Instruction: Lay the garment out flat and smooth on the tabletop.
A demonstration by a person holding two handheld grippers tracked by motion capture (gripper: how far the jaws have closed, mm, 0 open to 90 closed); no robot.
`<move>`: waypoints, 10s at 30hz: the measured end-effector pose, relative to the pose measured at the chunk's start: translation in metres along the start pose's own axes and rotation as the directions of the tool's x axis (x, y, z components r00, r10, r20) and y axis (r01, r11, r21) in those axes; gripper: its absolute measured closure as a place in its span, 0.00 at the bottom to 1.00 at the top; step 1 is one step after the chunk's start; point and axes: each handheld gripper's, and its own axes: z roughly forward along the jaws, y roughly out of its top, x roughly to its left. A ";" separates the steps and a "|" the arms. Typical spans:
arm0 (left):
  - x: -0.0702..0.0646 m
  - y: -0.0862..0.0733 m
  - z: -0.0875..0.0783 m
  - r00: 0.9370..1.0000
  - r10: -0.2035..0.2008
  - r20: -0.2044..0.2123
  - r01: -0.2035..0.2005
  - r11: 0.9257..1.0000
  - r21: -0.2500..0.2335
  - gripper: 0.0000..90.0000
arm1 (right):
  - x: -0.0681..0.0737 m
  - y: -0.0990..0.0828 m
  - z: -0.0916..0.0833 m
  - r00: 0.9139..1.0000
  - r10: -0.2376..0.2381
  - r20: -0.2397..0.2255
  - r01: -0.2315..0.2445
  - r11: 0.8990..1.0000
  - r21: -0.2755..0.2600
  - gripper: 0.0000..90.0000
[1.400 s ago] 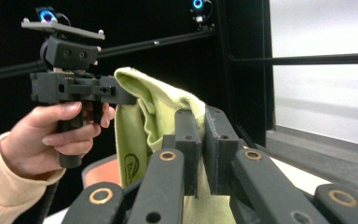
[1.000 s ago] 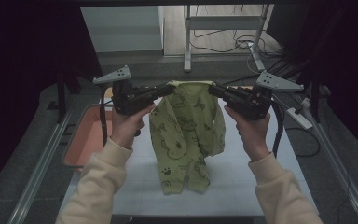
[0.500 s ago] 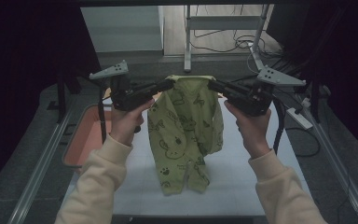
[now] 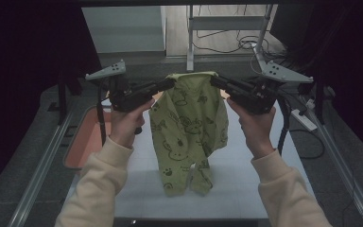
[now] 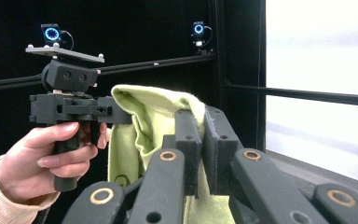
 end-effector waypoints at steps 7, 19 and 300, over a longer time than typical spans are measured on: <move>-0.002 0.003 0.001 1.000 -0.004 0.019 0.004 1.000 -0.018 0.98 | 0.003 0.007 -0.002 1.000 -0.007 0.006 0.007 1.000 -0.011 0.94; -0.003 0.004 0.004 0.999 0.002 0.039 -0.001 1.000 -0.029 0.98 | 0.003 0.009 -0.005 1.000 -0.012 0.008 0.012 1.000 -0.023 0.94; 0.036 -0.167 -0.019 0.984 -0.006 -0.178 0.064 0.944 0.324 0.46 | -0.126 -0.207 -0.076 0.870 0.039 0.491 -0.265 0.877 0.400 0.93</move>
